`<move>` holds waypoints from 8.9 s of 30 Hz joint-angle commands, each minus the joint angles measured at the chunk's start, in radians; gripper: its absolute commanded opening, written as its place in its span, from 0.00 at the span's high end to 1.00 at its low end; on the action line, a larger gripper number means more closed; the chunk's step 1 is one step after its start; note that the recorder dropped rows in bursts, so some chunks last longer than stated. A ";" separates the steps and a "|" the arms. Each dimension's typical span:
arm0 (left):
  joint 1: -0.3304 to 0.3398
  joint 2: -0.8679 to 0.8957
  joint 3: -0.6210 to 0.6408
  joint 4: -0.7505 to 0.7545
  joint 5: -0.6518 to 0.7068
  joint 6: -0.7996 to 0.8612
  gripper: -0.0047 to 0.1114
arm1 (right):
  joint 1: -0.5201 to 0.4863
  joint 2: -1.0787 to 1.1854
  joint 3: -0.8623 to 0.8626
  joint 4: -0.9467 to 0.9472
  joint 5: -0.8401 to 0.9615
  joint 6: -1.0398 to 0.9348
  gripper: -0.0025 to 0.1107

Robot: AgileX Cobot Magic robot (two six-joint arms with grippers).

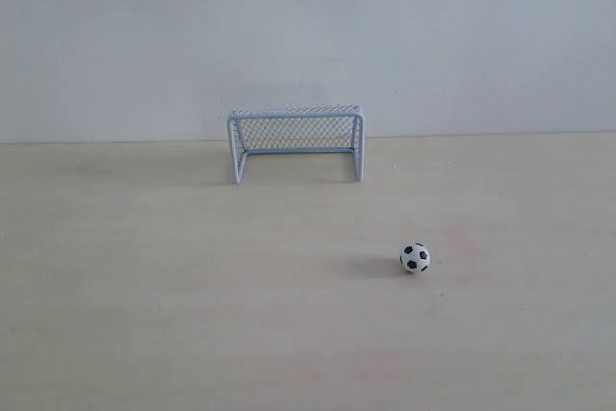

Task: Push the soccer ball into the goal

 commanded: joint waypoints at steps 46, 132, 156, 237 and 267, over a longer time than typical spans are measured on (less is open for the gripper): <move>0.004 -0.002 0.004 -0.003 -0.007 0.002 0.92 | 0.362 1.059 -0.646 -0.355 0.596 -1.679 0.98; 0.004 -0.002 0.004 -0.003 -0.007 0.002 0.92 | 0.469 0.775 -0.494 -0.143 0.675 -1.183 0.98; 0.004 -0.002 0.004 -0.003 -0.007 0.002 0.92 | 0.469 0.749 -0.436 0.086 0.730 -1.163 0.98; 0.004 -0.002 0.004 -0.003 -0.007 0.002 0.92 | 0.091 -0.751 0.475 0.276 -0.109 -0.531 0.98; 0.004 -0.002 0.004 -0.003 -0.007 0.002 0.92 | 0.091 -0.866 0.624 -0.621 0.128 0.142 0.98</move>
